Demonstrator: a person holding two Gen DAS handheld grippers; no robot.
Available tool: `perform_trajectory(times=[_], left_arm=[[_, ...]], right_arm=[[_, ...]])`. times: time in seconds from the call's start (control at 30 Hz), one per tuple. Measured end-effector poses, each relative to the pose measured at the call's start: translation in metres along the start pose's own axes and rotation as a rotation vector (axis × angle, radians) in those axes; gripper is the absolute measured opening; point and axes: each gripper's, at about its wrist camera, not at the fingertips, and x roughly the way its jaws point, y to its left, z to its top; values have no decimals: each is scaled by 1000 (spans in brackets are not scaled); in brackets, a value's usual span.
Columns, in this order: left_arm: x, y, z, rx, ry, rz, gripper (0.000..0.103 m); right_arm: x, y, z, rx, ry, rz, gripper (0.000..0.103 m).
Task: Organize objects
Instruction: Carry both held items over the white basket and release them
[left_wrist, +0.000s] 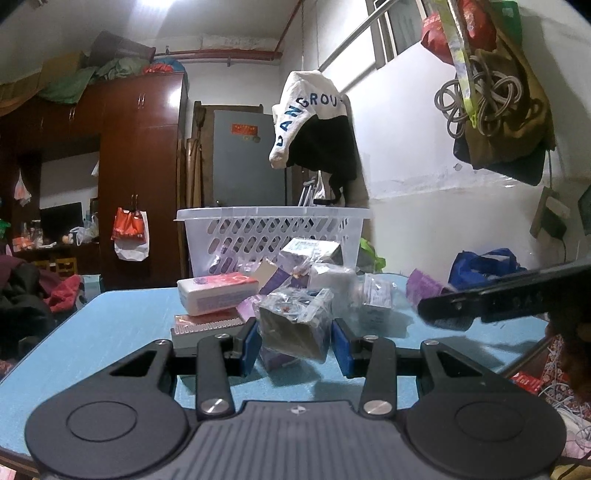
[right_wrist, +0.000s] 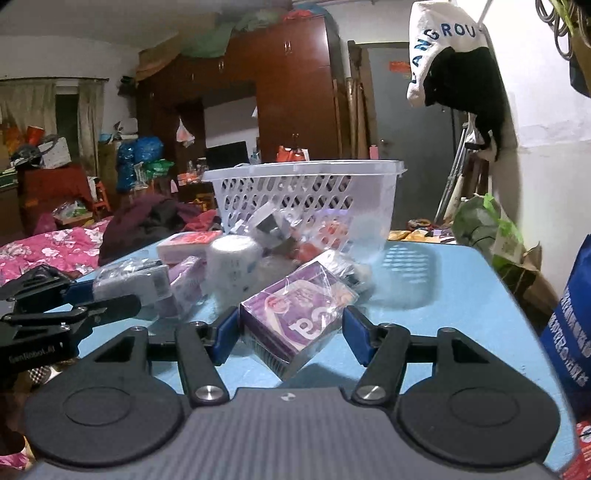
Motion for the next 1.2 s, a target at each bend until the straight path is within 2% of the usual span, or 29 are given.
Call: perform_trajectory(times=[0.17, 0.5, 0.8, 1.0, 1.1, 1.2], left_arm=[[-5, 1, 4, -3, -26, 1, 43], [-6, 3, 2, -6, -25, -2, 42], [-11, 18, 20, -55, -71, -2, 42], [0, 37, 62, -70, -159, -25, 42], [24, 46, 100, -68, -191, -49, 42], [59, 53, 144, -78, -193, -53, 42]], right_arm=[[-4, 7, 4, -18, -33, 25, 64], [-5, 13, 4, -35, -47, 39, 63], [-14, 7, 15, -26, -95, 59, 63], [-12, -8, 62, -50, -171, 57, 63], [6, -13, 100, -80, -217, 20, 63], [38, -19, 134, -92, -216, 17, 63]])
